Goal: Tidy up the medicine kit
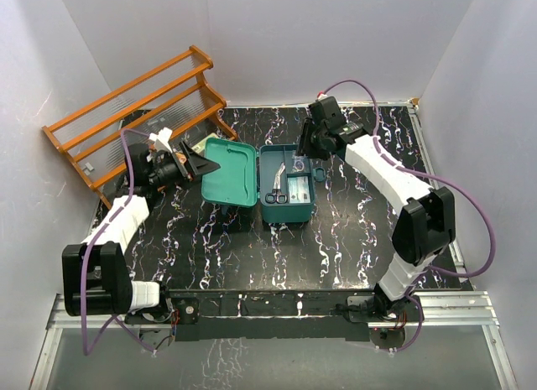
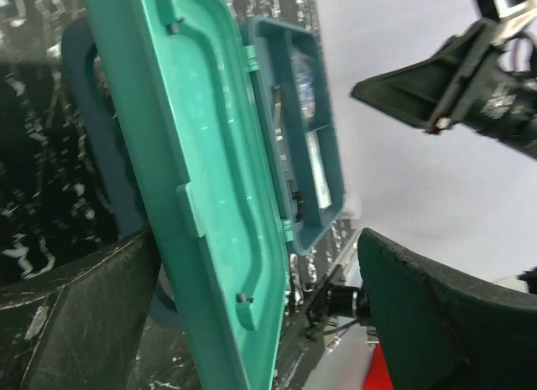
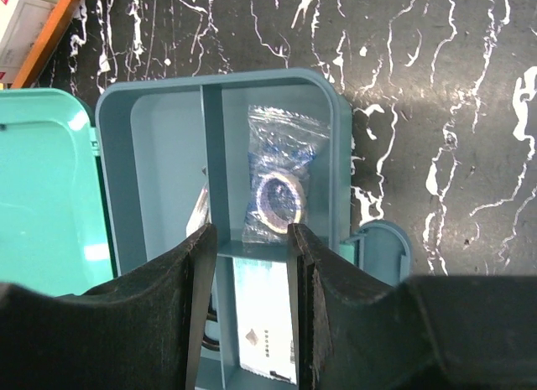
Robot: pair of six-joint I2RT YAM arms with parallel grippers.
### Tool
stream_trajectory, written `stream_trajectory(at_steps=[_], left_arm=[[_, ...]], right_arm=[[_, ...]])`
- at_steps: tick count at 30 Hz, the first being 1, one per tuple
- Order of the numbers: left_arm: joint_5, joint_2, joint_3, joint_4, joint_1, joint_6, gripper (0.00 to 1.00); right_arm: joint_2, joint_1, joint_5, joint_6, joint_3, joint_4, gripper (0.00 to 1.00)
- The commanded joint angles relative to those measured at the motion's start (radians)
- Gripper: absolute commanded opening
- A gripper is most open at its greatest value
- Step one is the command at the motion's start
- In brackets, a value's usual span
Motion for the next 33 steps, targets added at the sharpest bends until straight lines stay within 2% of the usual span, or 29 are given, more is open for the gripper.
stream_trajectory(at_steps=[1,6,13,23,29,33], left_arm=[[0.151,0.003,0.11,0.034,-0.004,-0.108,0.97],[0.203,0.034,0.134,0.165,-0.005,-0.261,0.96],[0.178,0.104,0.192,0.287,-0.062,-0.453,0.93],[0.056,0.223,0.381,0.157,-0.284,-0.415,0.91],[0.028,0.256,0.459,0.049,-0.316,-0.399,0.88],[-0.01,0.244,0.457,-0.037,-0.317,-0.33,0.88]], right_arm=[[-0.1,-0.013,0.066,-0.005,-0.028,0.056,0.37],[-0.162,-0.042,0.084,0.012,-0.098,0.088,0.39],[-0.228,-0.143,-0.127,0.031,-0.22,0.222,0.41],[-0.303,-0.224,-0.173,0.089,-0.303,0.257,0.42],[-0.358,-0.249,-0.075,0.157,-0.303,0.177,0.42],[-0.407,-0.252,-0.076,0.142,-0.318,0.17,0.43]])
